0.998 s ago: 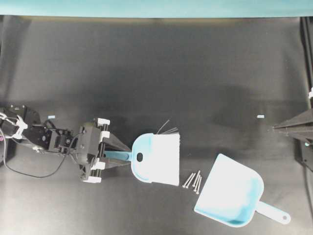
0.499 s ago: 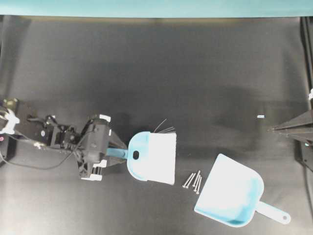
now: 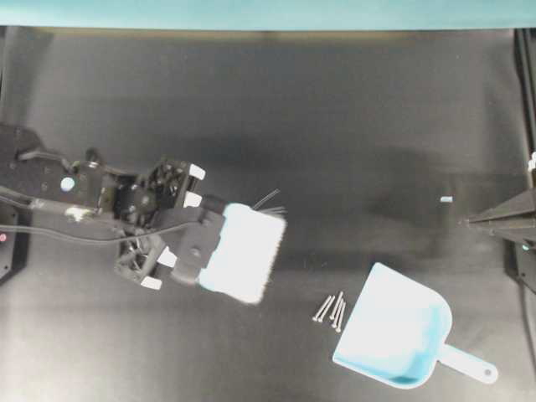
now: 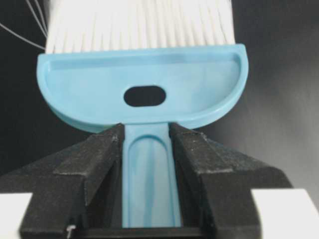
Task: Hold the dustpan with a person, while the left arm uses a hand brush to gather the screws into the dustpan.
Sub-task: 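Lift the brush and carry it toward the screws, then sweep the brush across the screws toward the held dustpan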
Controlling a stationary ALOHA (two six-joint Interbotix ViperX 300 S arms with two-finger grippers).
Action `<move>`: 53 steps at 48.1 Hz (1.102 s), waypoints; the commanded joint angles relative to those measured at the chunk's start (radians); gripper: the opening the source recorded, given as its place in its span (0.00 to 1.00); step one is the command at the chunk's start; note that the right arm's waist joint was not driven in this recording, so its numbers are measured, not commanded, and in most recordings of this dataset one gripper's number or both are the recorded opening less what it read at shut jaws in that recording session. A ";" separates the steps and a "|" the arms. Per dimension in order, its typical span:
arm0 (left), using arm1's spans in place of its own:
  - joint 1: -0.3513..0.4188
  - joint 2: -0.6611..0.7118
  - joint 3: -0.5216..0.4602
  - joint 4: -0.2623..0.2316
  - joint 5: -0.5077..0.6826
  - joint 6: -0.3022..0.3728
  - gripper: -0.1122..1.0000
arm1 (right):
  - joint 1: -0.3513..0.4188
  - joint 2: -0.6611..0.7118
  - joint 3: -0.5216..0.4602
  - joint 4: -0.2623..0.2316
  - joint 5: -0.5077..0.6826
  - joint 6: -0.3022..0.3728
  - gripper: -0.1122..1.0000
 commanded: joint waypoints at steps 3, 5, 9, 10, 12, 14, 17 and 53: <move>0.003 0.037 -0.160 0.005 0.253 0.037 0.37 | 0.000 0.005 -0.005 0.000 -0.011 -0.006 0.10; 0.006 0.060 -0.209 0.008 0.321 0.048 0.37 | 0.000 0.005 -0.005 -0.002 -0.011 -0.006 0.10; 0.009 0.104 -0.281 0.008 0.382 0.066 0.37 | 0.000 0.005 -0.005 0.000 -0.011 -0.006 0.10; 0.009 0.112 -0.298 0.008 0.390 0.071 0.37 | 0.000 0.003 -0.005 0.000 -0.011 -0.006 0.10; 0.009 0.127 -0.327 0.008 0.402 0.077 0.37 | 0.000 0.003 -0.005 -0.002 -0.011 -0.006 0.10; 0.008 0.144 -0.356 0.008 0.414 0.080 0.37 | 0.000 0.003 -0.005 0.000 -0.011 -0.006 0.10; 0.008 0.169 -0.397 0.008 0.426 0.084 0.37 | 0.000 0.003 -0.003 0.000 -0.011 -0.006 0.10; -0.040 0.311 -0.437 0.008 0.255 0.117 0.37 | 0.000 0.002 -0.003 0.000 -0.011 -0.006 0.10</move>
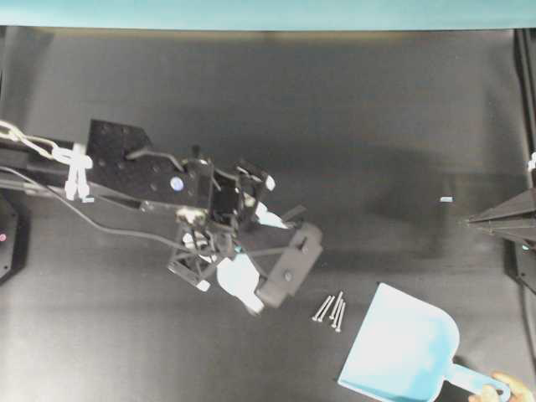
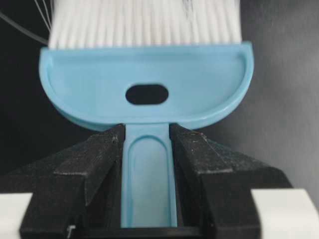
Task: Hold the dustpan with a person, while the left arm uses a hand brush to gather the screws into the dustpan.
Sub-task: 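Sweep the brush across the screws toward the held dustpan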
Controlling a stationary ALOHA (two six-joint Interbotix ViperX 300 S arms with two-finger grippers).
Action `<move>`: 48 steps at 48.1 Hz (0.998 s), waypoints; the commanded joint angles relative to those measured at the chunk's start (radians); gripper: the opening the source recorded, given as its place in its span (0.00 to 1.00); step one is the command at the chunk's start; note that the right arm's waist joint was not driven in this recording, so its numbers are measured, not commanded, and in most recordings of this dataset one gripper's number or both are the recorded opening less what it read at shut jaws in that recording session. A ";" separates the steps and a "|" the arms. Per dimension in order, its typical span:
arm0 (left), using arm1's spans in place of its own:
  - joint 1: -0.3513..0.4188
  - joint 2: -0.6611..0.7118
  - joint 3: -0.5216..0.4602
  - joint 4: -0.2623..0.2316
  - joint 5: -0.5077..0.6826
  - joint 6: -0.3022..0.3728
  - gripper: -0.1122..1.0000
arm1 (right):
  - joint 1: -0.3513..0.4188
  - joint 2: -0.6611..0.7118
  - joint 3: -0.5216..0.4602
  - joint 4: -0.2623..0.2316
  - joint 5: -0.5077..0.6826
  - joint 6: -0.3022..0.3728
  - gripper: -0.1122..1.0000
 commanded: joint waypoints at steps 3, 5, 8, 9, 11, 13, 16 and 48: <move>-0.008 0.014 -0.015 0.002 -0.064 0.002 0.37 | 0.000 0.005 -0.006 0.000 -0.011 -0.006 0.10; -0.008 0.020 -0.015 0.002 -0.086 -0.002 0.37 | 0.000 0.005 -0.006 0.002 -0.011 -0.006 0.10; -0.008 0.029 -0.015 0.002 -0.100 -0.006 0.37 | 0.000 0.003 -0.005 0.002 -0.011 -0.006 0.10; -0.008 0.032 -0.015 0.002 -0.103 -0.006 0.37 | 0.000 0.005 -0.006 0.002 -0.011 -0.006 0.10; -0.008 0.038 -0.015 0.002 -0.103 -0.008 0.37 | 0.000 0.005 -0.005 0.002 -0.011 -0.006 0.10; -0.009 0.044 -0.017 0.002 -0.106 -0.009 0.37 | 0.000 0.003 -0.006 0.002 -0.011 -0.006 0.10; -0.012 0.057 -0.023 0.002 -0.112 -0.012 0.37 | 0.000 0.005 -0.006 0.002 -0.011 -0.006 0.10; -0.069 0.232 -0.250 0.002 -0.112 -0.014 0.37 | 0.000 0.003 -0.006 0.002 -0.009 -0.006 0.10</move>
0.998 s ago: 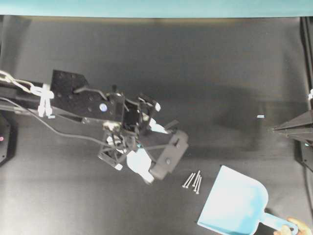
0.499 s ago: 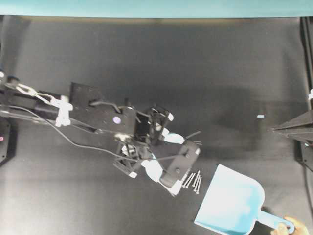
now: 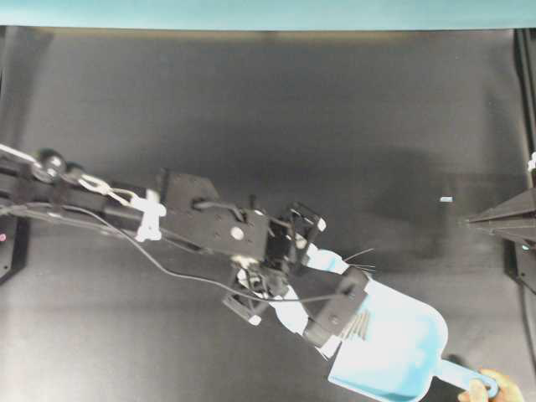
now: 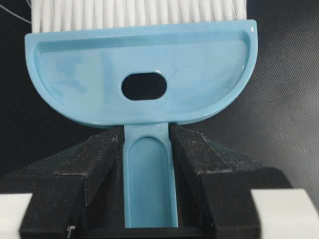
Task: Hold the dustpan with a person, while the left arm uses a hand brush to gather the screws into the dustpan.
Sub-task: 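Sweep the brush across the screws toward the held dustpan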
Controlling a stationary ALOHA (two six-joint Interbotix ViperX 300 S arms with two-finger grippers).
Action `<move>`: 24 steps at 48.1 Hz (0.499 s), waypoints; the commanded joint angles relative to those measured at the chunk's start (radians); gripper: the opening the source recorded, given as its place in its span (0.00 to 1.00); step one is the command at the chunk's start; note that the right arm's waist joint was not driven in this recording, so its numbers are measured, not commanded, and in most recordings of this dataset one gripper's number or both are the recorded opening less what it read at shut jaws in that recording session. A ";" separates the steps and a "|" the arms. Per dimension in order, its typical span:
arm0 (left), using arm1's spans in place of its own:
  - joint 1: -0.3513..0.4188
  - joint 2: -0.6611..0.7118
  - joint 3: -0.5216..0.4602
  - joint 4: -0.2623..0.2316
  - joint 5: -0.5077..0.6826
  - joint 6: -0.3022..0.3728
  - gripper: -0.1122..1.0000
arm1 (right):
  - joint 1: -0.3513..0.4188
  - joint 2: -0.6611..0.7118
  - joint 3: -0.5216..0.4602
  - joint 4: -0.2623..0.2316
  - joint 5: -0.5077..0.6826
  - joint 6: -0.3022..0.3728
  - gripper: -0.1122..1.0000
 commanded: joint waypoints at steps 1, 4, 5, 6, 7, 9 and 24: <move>-0.014 0.012 -0.063 -0.002 -0.008 0.002 0.37 | 0.000 0.005 -0.006 0.002 -0.011 -0.005 0.10; -0.015 0.026 -0.098 -0.003 -0.012 0.003 0.37 | 0.000 0.005 -0.005 0.000 -0.011 -0.005 0.10; -0.015 0.031 -0.110 -0.002 -0.015 0.005 0.37 | 0.000 0.005 -0.005 0.000 -0.011 -0.005 0.10; -0.015 0.035 -0.123 -0.002 -0.018 0.005 0.37 | 0.000 0.005 -0.005 0.002 -0.011 -0.005 0.10; -0.015 0.040 -0.135 -0.002 -0.021 0.005 0.37 | 0.000 0.005 -0.005 0.000 -0.011 -0.005 0.10; -0.015 0.052 -0.163 -0.002 -0.031 0.006 0.37 | 0.000 0.005 -0.006 0.002 -0.011 -0.005 0.10; -0.034 0.127 -0.322 -0.002 -0.040 0.023 0.37 | 0.000 0.005 -0.005 0.002 -0.011 -0.005 0.10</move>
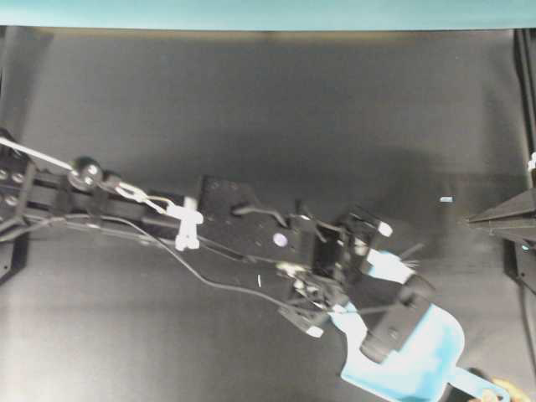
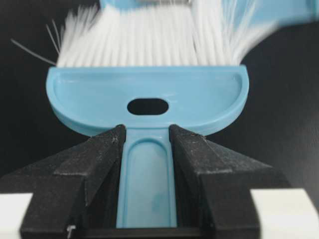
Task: Hold the dustpan with a person, while the left arm uses a hand brush to gather the screws into the dustpan.
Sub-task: 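Sweep the brush across the screws toward the held dustpan, then pull the brush back away from the dustpan to the left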
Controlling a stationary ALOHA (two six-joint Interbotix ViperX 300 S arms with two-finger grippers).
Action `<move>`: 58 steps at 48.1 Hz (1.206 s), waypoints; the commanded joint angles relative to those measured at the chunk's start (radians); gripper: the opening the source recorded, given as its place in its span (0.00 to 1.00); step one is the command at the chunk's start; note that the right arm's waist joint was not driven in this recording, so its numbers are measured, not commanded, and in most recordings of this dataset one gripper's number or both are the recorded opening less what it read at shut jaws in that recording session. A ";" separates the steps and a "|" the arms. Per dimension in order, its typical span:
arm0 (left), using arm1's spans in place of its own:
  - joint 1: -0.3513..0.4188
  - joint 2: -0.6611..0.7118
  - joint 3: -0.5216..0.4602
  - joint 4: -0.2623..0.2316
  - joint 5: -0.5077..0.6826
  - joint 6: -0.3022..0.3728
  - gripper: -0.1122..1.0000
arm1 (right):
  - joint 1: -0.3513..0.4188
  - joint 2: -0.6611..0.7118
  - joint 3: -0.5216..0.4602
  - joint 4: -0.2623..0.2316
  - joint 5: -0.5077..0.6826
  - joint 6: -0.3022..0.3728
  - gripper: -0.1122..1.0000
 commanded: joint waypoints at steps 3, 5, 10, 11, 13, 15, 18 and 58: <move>-0.018 0.018 -0.043 -0.002 -0.023 0.002 0.37 | 0.000 0.005 -0.006 0.000 -0.011 -0.005 0.10; -0.021 0.029 -0.048 -0.002 -0.052 -0.003 0.37 | 0.000 0.005 -0.005 0.000 -0.011 -0.005 0.10; -0.034 0.044 -0.046 -0.002 -0.141 -0.009 0.37 | 0.000 0.005 -0.006 0.000 -0.009 -0.005 0.10; -0.037 0.044 -0.044 -0.003 -0.161 -0.009 0.37 | 0.000 0.005 -0.005 -0.002 -0.011 -0.005 0.10; -0.041 0.043 -0.043 -0.002 -0.192 -0.012 0.37 | 0.000 0.005 -0.006 0.000 -0.011 -0.005 0.10; -0.043 0.043 -0.040 -0.002 -0.219 -0.014 0.37 | 0.000 0.005 -0.005 -0.002 -0.011 -0.005 0.10; -0.043 0.040 -0.041 -0.002 -0.259 -0.018 0.37 | 0.000 0.005 -0.005 -0.002 -0.011 -0.005 0.10; 0.035 -0.528 0.577 -0.002 -0.436 -0.210 0.37 | 0.000 0.003 -0.005 -0.002 -0.009 -0.005 0.10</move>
